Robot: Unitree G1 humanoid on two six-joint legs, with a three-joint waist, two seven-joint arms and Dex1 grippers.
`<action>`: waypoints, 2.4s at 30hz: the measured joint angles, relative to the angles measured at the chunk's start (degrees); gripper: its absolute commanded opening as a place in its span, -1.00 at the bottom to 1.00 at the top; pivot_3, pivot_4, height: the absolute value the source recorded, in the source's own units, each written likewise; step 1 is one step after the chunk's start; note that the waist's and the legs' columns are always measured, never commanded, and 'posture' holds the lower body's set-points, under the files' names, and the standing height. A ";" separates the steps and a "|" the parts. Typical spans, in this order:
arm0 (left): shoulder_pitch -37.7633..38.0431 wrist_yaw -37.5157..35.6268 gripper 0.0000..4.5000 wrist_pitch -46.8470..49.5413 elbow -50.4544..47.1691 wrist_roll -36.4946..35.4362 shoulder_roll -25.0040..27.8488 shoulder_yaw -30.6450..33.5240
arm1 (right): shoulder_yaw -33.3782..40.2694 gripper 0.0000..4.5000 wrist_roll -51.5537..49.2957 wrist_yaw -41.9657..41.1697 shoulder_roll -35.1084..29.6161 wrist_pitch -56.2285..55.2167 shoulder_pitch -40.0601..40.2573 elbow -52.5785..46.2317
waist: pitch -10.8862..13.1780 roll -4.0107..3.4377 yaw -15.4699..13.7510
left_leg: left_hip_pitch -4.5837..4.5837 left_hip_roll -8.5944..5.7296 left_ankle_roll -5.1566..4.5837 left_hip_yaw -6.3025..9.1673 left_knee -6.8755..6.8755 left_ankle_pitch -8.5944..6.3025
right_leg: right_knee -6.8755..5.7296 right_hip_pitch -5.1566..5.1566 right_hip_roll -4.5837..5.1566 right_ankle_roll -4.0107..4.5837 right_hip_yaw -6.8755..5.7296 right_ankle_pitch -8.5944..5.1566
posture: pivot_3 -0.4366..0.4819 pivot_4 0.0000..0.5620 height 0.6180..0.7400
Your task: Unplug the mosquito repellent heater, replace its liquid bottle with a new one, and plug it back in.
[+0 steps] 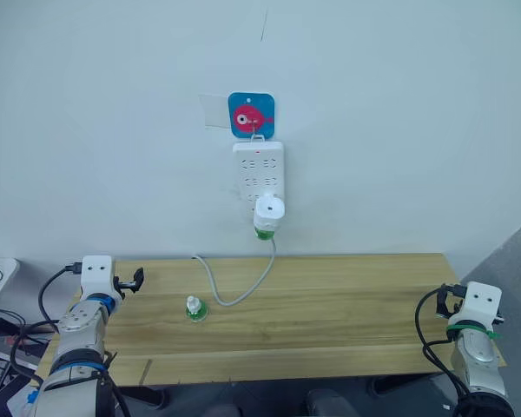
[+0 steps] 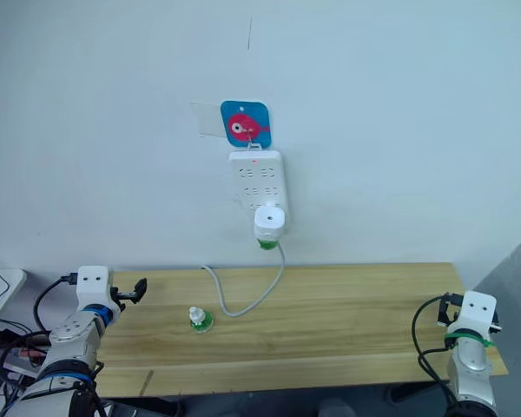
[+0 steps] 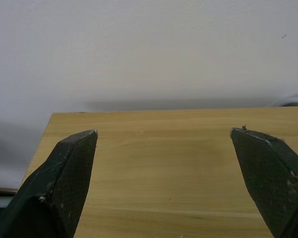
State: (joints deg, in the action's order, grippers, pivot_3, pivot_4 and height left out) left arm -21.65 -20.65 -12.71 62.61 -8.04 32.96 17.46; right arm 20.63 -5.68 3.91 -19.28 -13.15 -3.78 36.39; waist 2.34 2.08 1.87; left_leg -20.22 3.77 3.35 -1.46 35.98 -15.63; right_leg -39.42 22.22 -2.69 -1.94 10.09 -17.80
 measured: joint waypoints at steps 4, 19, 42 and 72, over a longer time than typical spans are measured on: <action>0.00 -0.40 1.00 0.07 0.00 -0.67 0.00 0.41 | -0.68 0.99 0.50 -0.04 -0.01 -0.02 0.00 -0.31 | 0.01 0.01 0.01 | 0.00 0.00 0.00 0.00 0.00 0.00 | 0.00 0.01 0.00 0.00 0.00 0.00 | 0.18 -0.78 1.00; -0.40 -6.51 1.00 0.52 -2.13 -5.93 0.06 3.27 | -1.67 0.99 1.06 -0.44 0.00 0.01 0.85 -2.13 | 0.48 0.07 -0.10 | -0.11 0.00 0.00 0.07 0.01 0.00 | 0.06 0.03 0.00 0.00 -0.07 0.00 | 0.21 -0.73 1.00; -9.86 -39.42 0.32 22.20 -36.94 -11.97 1.84 -10.50 | -18.46 1.00 -17.00 -26.75 -3.75 33.98 10.20 -64.30 | 1.76 -0.64 -0.46 | -0.87 0.00 0.01 1.48 0.17 0.01 | 0.34 0.01 -0.01 0.22 -1.38 -0.11 | 0.07 -0.66 1.00; -37.67 -56.35 0.32 9.98 -0.22 -2.01 -8.11 -16.06 | -21.99 1.00 -22.25 -21.34 -0.92 49.38 0.86 -73.80 | 1.91 -0.66 0.41 | -1.87 -0.06 -0.47 2.96 1.18 -0.25 | 0.29 -0.01 -0.02 0.32 -2.81 -0.16 | -0.12 -0.68 1.00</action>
State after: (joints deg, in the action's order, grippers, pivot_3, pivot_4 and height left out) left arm -59.31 -77.00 -2.73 62.39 -10.05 24.86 1.40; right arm -1.36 -27.93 -17.43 -20.20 36.23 -2.92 -37.42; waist 4.24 1.42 2.28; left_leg -22.10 3.70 2.88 1.50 37.15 -15.89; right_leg -39.13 22.21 -2.71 -1.62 7.29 -17.95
